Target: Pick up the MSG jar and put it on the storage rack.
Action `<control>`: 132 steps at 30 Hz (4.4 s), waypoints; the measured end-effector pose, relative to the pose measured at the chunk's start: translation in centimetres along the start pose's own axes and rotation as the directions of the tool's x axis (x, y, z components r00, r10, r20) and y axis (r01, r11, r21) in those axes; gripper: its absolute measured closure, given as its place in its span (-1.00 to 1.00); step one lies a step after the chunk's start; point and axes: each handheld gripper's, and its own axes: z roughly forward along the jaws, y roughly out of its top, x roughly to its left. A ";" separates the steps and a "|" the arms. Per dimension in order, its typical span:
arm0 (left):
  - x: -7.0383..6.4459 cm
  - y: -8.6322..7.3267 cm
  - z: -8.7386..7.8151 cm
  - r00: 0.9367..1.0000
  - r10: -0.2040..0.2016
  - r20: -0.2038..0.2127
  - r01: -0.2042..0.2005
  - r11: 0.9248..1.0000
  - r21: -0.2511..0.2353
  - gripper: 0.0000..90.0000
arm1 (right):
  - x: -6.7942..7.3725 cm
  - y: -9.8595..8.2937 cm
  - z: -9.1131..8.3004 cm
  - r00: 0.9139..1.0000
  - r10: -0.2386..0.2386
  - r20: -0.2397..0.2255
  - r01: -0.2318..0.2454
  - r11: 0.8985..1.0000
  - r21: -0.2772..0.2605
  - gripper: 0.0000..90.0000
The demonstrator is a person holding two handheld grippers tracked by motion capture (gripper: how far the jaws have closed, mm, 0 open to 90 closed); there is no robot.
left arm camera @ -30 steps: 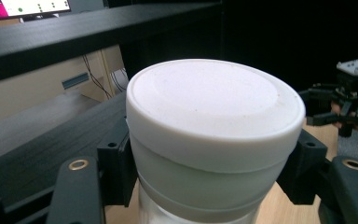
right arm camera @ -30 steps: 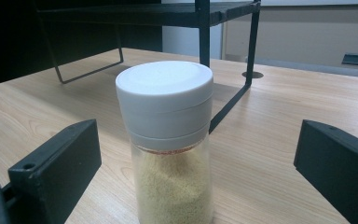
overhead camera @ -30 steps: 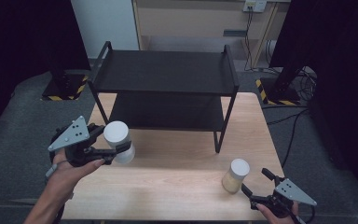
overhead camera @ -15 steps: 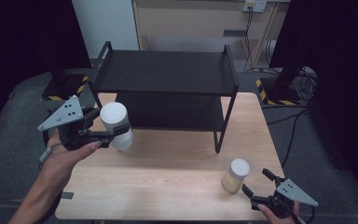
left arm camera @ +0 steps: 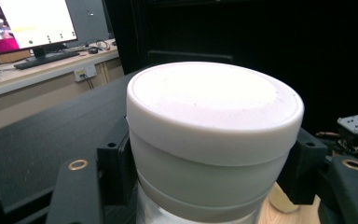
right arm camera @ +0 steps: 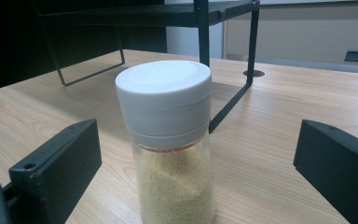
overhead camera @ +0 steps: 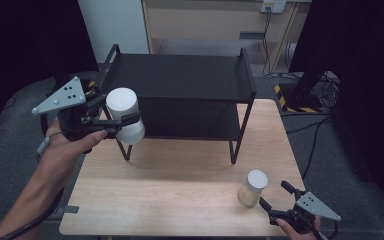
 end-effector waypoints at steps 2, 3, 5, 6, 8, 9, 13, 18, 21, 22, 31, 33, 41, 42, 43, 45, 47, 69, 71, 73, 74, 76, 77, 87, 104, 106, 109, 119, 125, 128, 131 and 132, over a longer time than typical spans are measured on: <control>0.3 0.8 0.4 1.000 0.001 -0.001 -0.001 1.000 -0.006 -0.26 | -0.1 0.0 -0.1 1.000 0.001 0.003 -0.001 1.000 -0.002 -0.97; 0.4 1.0 0.6 1.000 0.000 -0.001 0.000 1.000 -0.008 -0.26 | -0.1 0.0 -0.2 1.000 0.005 0.003 -0.005 1.000 -0.002 -0.97; 0.6 1.4 0.9 1.000 -0.002 -0.002 0.002 1.000 -0.011 -0.26 | -0.1 0.0 -0.2 1.000 0.006 0.004 -0.006 1.000 -0.004 -0.97; 0.6 1.4 0.9 1.000 -0.002 -0.002 0.002 1.000 -0.011 -0.26 | -0.1 0.0 -0.2 1.000 0.006 0.004 -0.006 1.000 -0.004 -0.97; 0.8 1.9 1.4 1.000 -0.001 0.005 0.001 1.000 -0.018 -0.26 | -0.2 0.0 -0.3 1.000 0.006 0.005 -0.006 1.000 -0.002 -0.97; 0.9 2.1 1.5 1.000 -0.001 0.006 0.001 1.000 -0.020 -0.27 | -0.2 -0.1 -0.3 1.000 0.007 0.005 -0.007 1.000 -0.002 -0.97; 1.0 2.5 2.0 1.000 -0.003 0.010 0.003 1.000 -0.027 -0.27 | -0.2 -0.1 -0.3 1.000 0.005 0.006 -0.005 1.000 -0.002 -0.97; 1.5 3.3 2.7 1.000 0.000 0.001 0.000 1.000 -0.027 -0.27 | -0.2 -0.1 -0.4 1.000 0.007 0.008 -0.007 1.000 0.001 -0.97; 1.8 3.4 2.9 1.000 -0.006 -0.005 0.005 0.999 -0.034 -0.27 | -0.2 -0.1 -0.5 1.000 0.009 0.009 -0.009 1.000 0.003 -0.97; 2.0 3.5 3.0 1.000 -0.008 -0.006 0.008 0.999 -0.035 -0.26 | -0.2 -0.1 -0.5 1.000 0.009 0.009 -0.009 1.000 0.003 -0.97; 3.0 4.3 4.2 1.000 -0.009 -0.024 0.008 0.999 -0.034 -0.26 | -0.1 -0.1 -0.2 1.000 -0.001 -0.002 0.001 1.000 0.009 -0.97; 3.2 4.4 4.4 1.000 -0.013 -0.026 0.012 0.999 -0.035 -0.27 | -0.1 0.0 -0.1 1.000 -0.004 -0.007 0.004 1.000 0.014 -0.97; 4.5 4.9 6.0 0.999 -0.017 -0.042 0.015 0.999 -0.046 -0.27 | -0.2 0.0 -0.1 1.000 -0.006 -0.009 0.006 1.000 0.016 -0.97; 4.6 4.9 6.1 0.999 -0.018 -0.044 0.016 0.999 -0.045 -0.26 | -0.2 0.0 -0.1 1.000 -0.006 -0.009 0.006 1.000 0.017 -0.97; 4.7 4.9 6.3 0.999 -0.019 -0.048 0.017 0.999 -0.043 -0.27 | -0.2 0.0 -0.1 1.000 -0.006 -0.009 0.006 1.000 0.017 -0.97; 5.0 5.0 6.6 0.998 -0.017 -0.052 0.015 0.999 -0.038 -0.27 | -0.2 -0.1 -0.2 1.000 -0.005 -0.008 0.005 1.000 0.018 -0.97; 5.2 4.9 6.9 0.998 -0.021 -0.059 0.019 0.999 -0.038 -0.26 | -0.3 -0.1 -0.2 1.000 -0.006 -0.007 0.006 1.000 0.019 -0.97; 8.0 3.1 9.9 0.988 -0.101 -0.114 0.097 0.995 -0.039 -0.26 | -0.7 -0.3 -0.3 1.000 0.008 -0.004 -0.008 1.000 0.023 -0.97; 8.1 3.0 9.8 0.989 -0.102 -0.110 0.098 0.994 -0.044 -0.26 | -0.8 -0.3 -0.2 1.000 0.008 -0.006 -0.008 1.000 0.025 -0.97; 8.1 2.9 9.6 0.988 -0.110 -0.109 0.106 0.993 -0.046 -0.27 | -0.8 -0.4 -0.2 1.000 0.009 -0.009 -0.008 1.000 0.027 -0.97; 8.2 2.9 9.5 0.987 -0.114 -0.109 0.109 0.993 -0.044 -0.27 | -0.8 -0.4 -0.1 1.000 0.009 -0.009 -0.008 1.000 0.028 -0.97; 8.3 2.8 9.3 0.986 -0.128 -0.111 0.124 0.991 -0.047 -0.26 | -0.8 -0.4 -0.1 1.000 0.009 -0.010 -0.009 1.000 0.029 -0.97; 8.4 2.7 9.2 0.985 -0.131 -0.109 0.127 0.991 -0.048 -0.26 | -0.8 -0.4 -0.1 1.000 0.010 -0.011 -0.009 1.000 0.030 -0.97; 8.5 2.8 9.4 0.986 -0.129 -0.107 0.125 0.991 -0.045 -0.27 | -0.7 -0.3 -0.2 1.000 0.009 -0.011 -0.009 1.000 0.027 -0.96; 8.7 3.5 9.5 0.988 -0.112 -0.104 0.112 0.994 -0.006 -0.32 | -0.8 -0.4 -0.3 1.000 0.024 -0.009 -0.023 0.999 0.023 -0.96; 8.8 3.5 9.4 0.988 -0.113 -0.103 0.113 0.994 -0.010 -0.35 | -0.8 -0.4 -0.3 1.000 0.023 -0.010 -0.022 1.000 0.021 -0.96; 8.7 3.7 9.5 0.989 -0.107 -0.103 0.107 0.994 0.000 -0.55 | -0.8 -0.5 -0.3 1.000 0.025 -0.010 -0.024 1.000 0.018 -0.96; 7.4 4.3 8.9 0.987 -0.082 -0.135 0.084 0.996 0.012 -0.99 | -0.8 -0.5 -0.2 0.999 0.028 -0.019 -0.027 0.999 0.020 -0.96; 6.6 4.8 8.1 0.987 -0.048 -0.153 0.055 0.998 0.041 -1.00 | -0.8 -0.4 -0.4 0.999 0.027 -0.017 -0.027 1.000 0.012 -0.96; 6.1 4.8 7.7 0.987 -0.036 -0.158 0.043 0.998 0.045 -1.00 | -0.8 -0.3 -0.5 0.999 0.029 -0.016 -0.029 1.000 0.008 -0.97; 5.6 4.7 7.2 0.985 -0.030 -0.169 0.040 0.998 0.055 -1.00 | -0.8 -0.3 -0.5 0.999 0.029 -0.017 -0.029 1.000 0.004 -0.97; 5.5 4.7 7.0 0.984 -0.028 -0.174 0.039 0.998 0.058 -1.00 | -0.8 -0.3 -0.5 0.999 0.031 -0.017 -0.031 1.000 0.004 -0.97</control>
